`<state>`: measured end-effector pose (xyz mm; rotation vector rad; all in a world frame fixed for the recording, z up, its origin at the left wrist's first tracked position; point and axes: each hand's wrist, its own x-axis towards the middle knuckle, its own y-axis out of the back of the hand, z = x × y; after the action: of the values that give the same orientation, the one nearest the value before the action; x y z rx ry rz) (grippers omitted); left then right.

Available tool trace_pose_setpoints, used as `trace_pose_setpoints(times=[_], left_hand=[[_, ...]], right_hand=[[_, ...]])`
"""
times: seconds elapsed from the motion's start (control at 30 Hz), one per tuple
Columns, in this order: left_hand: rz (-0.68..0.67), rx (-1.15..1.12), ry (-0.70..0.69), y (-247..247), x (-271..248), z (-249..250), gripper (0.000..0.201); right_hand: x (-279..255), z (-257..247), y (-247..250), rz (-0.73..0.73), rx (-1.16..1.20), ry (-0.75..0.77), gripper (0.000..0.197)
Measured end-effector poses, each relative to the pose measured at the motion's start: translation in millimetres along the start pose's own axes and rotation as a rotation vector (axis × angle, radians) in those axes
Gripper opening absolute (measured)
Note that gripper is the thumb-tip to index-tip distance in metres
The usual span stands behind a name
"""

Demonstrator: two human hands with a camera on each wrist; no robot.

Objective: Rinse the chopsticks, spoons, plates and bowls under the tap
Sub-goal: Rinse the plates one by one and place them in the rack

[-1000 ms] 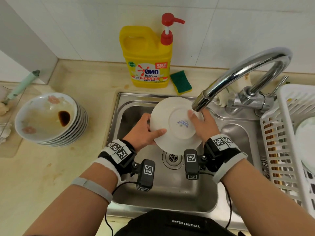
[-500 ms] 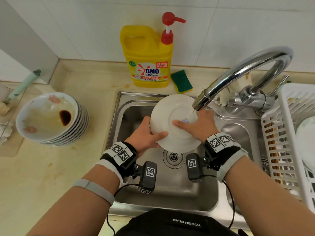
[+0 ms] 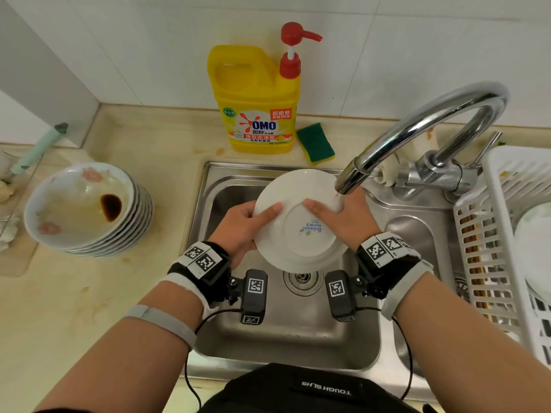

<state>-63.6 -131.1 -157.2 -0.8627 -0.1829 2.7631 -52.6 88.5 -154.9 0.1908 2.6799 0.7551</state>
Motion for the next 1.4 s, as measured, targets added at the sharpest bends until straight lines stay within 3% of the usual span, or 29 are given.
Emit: trace_pose_setpoints(times=[0.13, 0.27, 0.47, 0.67, 0.8, 0.93, 1.07, 1.17, 1.27, 1.4], left_hand=[[-0.065, -0.040, 0.003, 2, -2, -3, 0.046], [-0.097, -0.136, 0.026, 1, -5, -8, 0.046], [-0.080, -0.192, 0.003, 2, -5, -12, 0.048], [-0.124, -0.224, 0.074, 9, -5, -14, 0.048], [-0.108, -0.210, 0.067, 12, -3, -8, 0.051], [-0.069, -0.168, 0.057, 13, -3, -8, 0.052], [-0.083, -0.194, 0.046, 13, -5, -10, 0.052], [-0.093, -0.224, 0.047, 11, -5, -13, 0.052], [-0.091, -0.218, 0.061, 11, -4, -14, 0.051], [-0.090, -0.149, 0.055, 12, -2, -9, 0.053]], right_hand=[[4, 3, -8, -0.033, 0.028, -0.060, 0.090], [7, 4, -14, 0.041, 0.062, -0.119, 0.048], [7, 7, -17, -0.018, 0.148, -0.325, 0.067], [7, 2, -15, 0.027, 0.049, -0.243, 0.068], [6, -8, -10, 0.038, -0.046, -0.140, 0.048], [2, -8, -14, 0.052, 0.025, -0.089, 0.046], [-1, 1, -17, 0.068, 0.165, -0.186, 0.039], [-1, 6, -19, 0.064, 0.229, -0.318, 0.066], [1, 7, -17, 0.069, 0.191, -0.319, 0.069], [3, 4, -13, 0.089, 0.119, -0.243, 0.057]])
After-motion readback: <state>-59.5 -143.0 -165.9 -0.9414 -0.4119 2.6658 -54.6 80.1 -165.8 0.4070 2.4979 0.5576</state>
